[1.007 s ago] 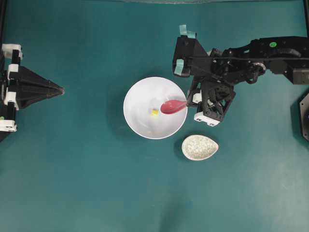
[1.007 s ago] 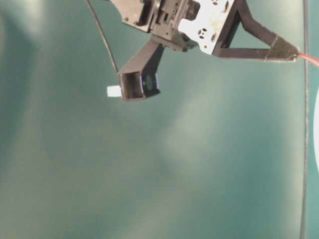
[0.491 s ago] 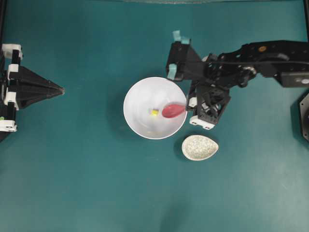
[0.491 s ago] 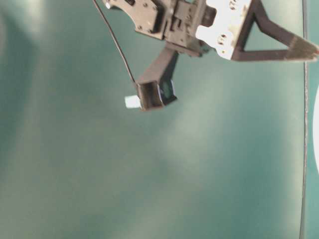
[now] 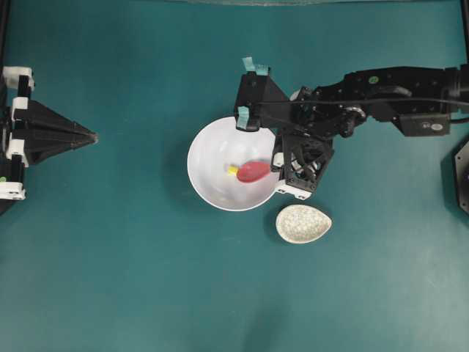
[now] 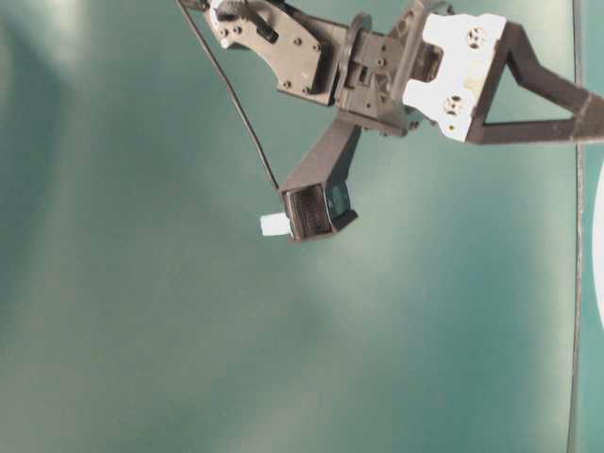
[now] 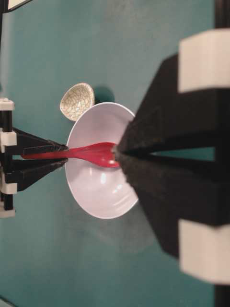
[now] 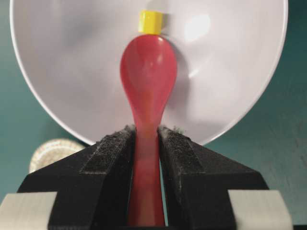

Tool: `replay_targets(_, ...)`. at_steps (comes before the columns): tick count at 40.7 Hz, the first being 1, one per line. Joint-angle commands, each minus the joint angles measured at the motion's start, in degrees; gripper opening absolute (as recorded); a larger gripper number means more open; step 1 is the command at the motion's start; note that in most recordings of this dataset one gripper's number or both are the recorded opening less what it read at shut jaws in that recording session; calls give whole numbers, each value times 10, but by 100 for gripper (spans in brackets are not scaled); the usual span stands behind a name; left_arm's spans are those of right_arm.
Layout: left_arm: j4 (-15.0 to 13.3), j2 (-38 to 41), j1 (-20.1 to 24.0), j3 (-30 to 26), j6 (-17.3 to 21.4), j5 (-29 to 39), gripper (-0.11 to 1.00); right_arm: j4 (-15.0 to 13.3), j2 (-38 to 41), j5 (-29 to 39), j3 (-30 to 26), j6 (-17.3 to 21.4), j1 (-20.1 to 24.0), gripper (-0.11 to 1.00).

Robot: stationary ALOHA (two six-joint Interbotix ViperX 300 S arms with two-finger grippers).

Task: Scoop the yellow hexagonal prism block from the bowl with a spoon using the right arm.
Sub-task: 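Push the spoon bowl toward the yellow block inside the bowl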

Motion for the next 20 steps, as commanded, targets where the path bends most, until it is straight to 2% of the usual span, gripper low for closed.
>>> replay_targets(1, 2, 2, 1, -11, 1, -4, 0, -1, -1, -3, -18, -1, 1, 23)
replay_targets(20, 1, 3, 1, -11, 2, -2, 0, -18, 11, -34, -25, -3, 1, 23)
